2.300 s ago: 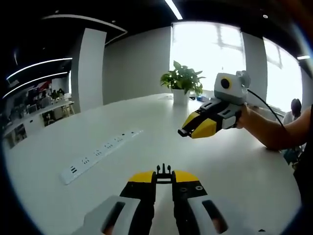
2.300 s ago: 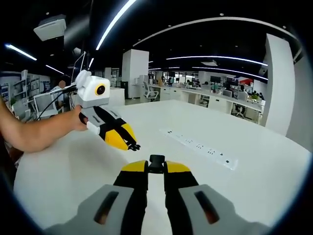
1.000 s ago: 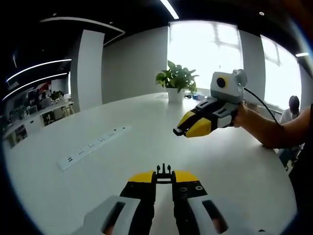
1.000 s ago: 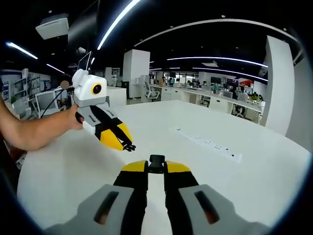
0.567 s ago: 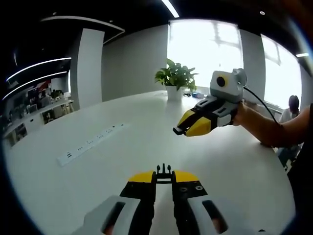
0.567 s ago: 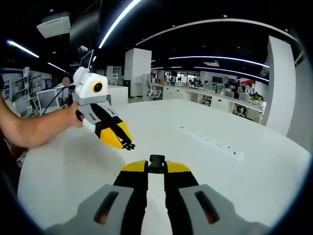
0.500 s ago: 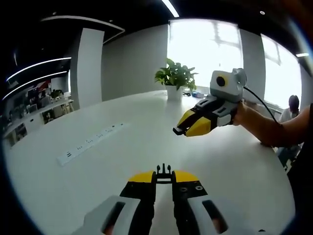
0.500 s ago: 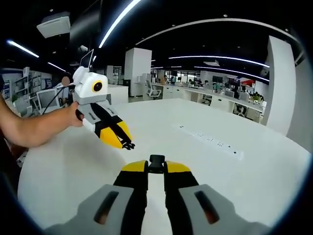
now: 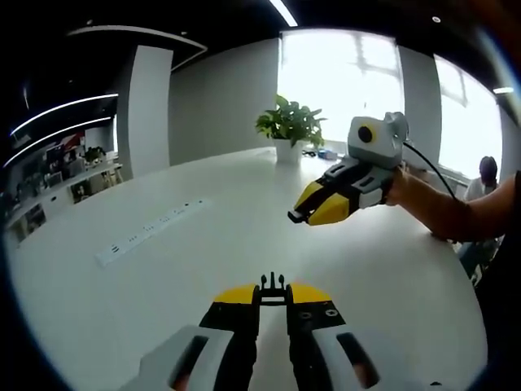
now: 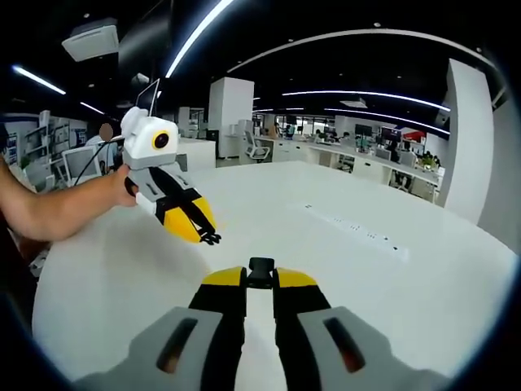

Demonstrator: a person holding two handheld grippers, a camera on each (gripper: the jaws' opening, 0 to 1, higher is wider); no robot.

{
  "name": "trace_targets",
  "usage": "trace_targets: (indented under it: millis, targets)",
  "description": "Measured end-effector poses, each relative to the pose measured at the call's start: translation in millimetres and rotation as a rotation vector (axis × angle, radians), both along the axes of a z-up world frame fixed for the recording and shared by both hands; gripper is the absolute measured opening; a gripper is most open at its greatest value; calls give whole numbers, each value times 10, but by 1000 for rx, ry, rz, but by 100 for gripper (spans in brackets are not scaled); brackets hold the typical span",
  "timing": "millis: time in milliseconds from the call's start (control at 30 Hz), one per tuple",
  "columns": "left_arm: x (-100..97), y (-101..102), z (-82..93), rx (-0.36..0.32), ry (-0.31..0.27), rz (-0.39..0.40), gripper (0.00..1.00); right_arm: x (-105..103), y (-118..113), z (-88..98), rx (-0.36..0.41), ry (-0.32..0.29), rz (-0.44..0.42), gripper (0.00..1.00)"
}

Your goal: Snap the two parts of the plastic buckle together until the buckle closes and remains connected.

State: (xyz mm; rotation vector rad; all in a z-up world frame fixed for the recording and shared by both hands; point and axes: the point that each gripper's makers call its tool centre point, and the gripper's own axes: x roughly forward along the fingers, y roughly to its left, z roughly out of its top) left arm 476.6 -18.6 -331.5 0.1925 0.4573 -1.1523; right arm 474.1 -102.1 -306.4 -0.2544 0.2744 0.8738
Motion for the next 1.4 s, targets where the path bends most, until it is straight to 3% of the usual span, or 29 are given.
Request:
trace_targets:
  millis: [900,1167,1400]
  targets:
    - [-271,-23,-36,14,-4,-22,11,-281,-53,-35,-12,1,-7,11]
    - [-519,-14,-41,24,3,-32,11,-313,-60,-99,-21,6,1,11]
    - [-568,4,-36,16,7,-38,11,-369,-62,-114,-11,12,4,11]
